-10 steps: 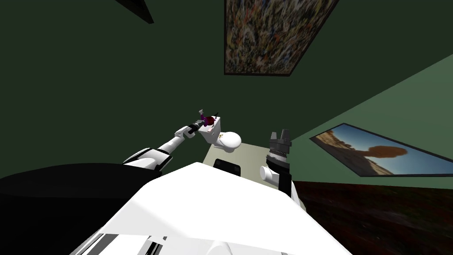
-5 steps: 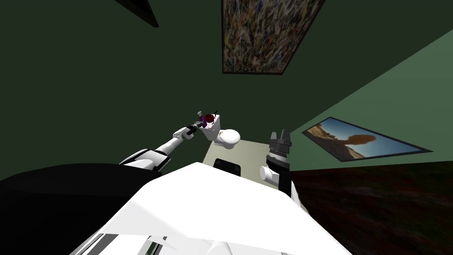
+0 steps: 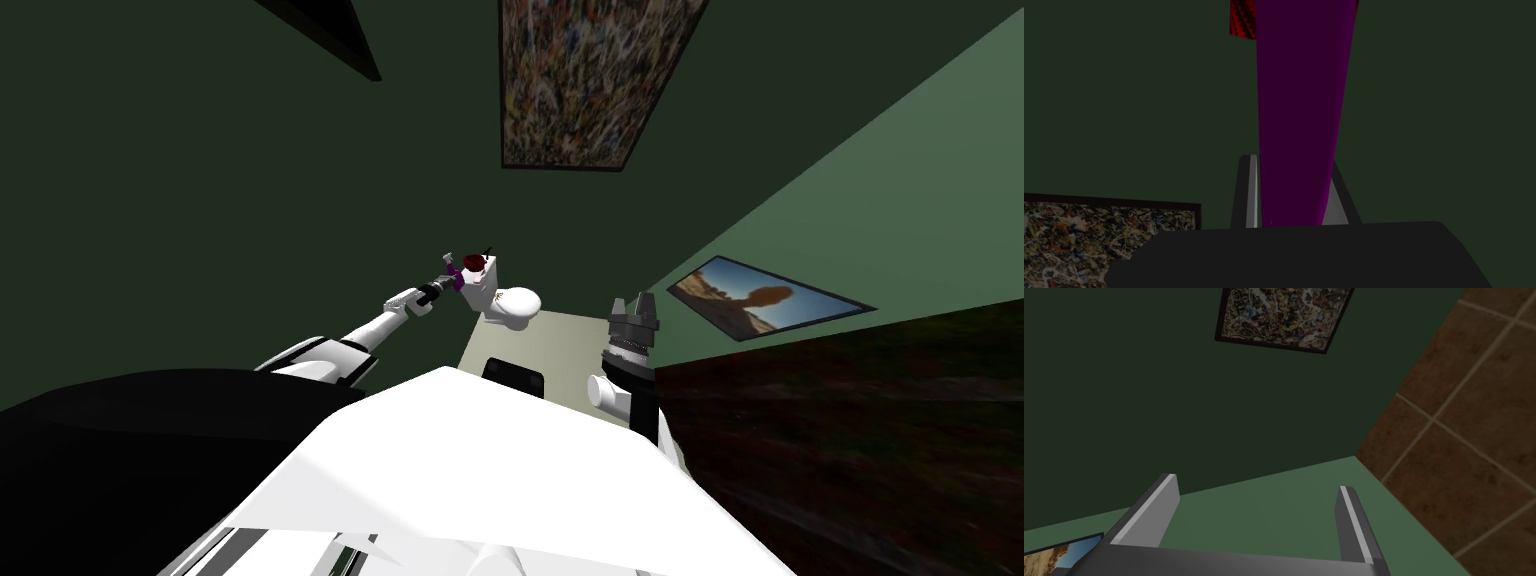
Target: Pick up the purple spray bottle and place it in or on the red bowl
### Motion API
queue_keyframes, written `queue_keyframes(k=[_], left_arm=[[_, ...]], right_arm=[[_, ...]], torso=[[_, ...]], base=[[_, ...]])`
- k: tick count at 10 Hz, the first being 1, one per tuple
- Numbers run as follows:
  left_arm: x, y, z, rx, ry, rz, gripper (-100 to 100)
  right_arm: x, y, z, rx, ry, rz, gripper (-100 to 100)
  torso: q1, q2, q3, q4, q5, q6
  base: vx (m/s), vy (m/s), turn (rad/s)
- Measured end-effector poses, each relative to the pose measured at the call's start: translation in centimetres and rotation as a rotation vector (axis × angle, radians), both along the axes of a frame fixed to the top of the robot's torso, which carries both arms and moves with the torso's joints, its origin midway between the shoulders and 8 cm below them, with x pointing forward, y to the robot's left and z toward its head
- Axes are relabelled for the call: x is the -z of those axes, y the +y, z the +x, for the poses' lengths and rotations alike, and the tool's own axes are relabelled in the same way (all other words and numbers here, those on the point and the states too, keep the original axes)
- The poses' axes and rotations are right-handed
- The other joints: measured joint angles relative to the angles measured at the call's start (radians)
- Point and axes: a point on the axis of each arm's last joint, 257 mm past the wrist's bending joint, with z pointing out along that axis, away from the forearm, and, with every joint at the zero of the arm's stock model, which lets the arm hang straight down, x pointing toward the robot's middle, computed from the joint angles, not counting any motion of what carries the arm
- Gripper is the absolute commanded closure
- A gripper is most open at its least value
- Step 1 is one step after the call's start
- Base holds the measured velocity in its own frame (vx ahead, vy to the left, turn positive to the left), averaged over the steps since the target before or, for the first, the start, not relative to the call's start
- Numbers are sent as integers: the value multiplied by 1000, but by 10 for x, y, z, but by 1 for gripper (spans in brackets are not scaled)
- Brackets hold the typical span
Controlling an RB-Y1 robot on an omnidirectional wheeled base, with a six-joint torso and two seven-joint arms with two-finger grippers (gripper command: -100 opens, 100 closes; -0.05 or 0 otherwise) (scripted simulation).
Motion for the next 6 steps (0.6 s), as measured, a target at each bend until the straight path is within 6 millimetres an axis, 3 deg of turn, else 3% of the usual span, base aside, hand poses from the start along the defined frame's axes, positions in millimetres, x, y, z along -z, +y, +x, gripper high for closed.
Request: queue_keyframes(k=[4, 6], left_arm=[[0, 23, -11, -17, 32, 0, 100], [-5, 33, -13, -20, 42, 2, 100]], right_arm=[[0, 0, 0, 0, 0, 0, 0], [0, 0, 0, 0, 0, 0, 0]], torso=[[0, -6, -3, -1, 0, 1], [0, -1, 0, 0, 0, -2]], base=[[-102, 0, -79], [-163, 0, -31]])
